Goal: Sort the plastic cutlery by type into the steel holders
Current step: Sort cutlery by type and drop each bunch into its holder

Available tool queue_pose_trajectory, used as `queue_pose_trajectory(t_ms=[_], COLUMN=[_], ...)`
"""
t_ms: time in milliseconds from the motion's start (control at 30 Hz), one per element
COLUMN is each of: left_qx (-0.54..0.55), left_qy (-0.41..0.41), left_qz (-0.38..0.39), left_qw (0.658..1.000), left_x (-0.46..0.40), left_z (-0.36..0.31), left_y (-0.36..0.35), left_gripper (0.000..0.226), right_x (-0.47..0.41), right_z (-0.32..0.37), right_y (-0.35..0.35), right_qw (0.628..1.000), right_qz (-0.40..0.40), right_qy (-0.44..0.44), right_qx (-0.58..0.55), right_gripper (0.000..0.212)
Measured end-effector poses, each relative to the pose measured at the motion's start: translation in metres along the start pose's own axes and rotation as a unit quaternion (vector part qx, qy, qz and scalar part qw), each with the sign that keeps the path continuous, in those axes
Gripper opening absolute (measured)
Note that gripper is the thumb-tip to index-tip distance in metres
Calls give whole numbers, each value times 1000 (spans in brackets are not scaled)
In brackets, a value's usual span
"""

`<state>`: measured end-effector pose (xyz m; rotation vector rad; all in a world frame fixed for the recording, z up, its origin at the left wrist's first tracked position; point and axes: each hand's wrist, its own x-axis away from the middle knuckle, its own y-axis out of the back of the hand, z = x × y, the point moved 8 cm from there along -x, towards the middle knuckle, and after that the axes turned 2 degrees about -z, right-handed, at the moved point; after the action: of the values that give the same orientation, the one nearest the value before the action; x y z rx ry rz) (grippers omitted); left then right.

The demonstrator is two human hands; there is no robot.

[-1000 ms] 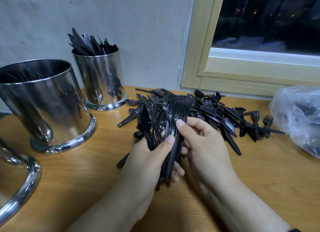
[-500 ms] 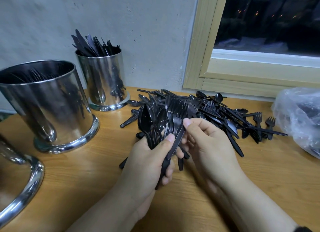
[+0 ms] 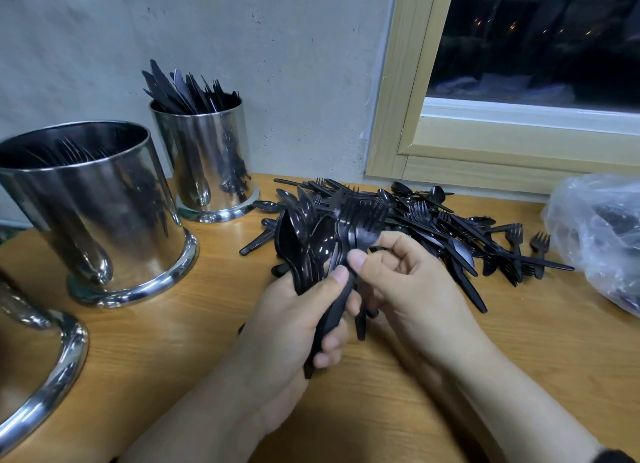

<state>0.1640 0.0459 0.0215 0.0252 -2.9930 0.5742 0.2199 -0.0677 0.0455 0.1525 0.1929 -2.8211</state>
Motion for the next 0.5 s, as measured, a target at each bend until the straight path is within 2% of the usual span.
queue_pose_trajectory(t_ms=[100,200,333,500], left_qx=[11,-1,-27,-98], left_qy=[45,63,34,-14], left_qz=[69,105,85,13], left_qw=[997,992,995,995], left_x=[5,8,6,1], left_z=[3,5,3,-1], left_y=[-12,-19,-17,-3], left_gripper=[20,27,21,22], right_x=[-2,0,-1,-2], right_z=[0,4,9,20], right_y=[3,6,10,29], right_qw=[998,997,999,990], right_qz=[26,49,11,-91], right_qy=[-12,-14,30,79], right_qx=[-52,-51,-14,74], right_gripper=[29,25,44,39])
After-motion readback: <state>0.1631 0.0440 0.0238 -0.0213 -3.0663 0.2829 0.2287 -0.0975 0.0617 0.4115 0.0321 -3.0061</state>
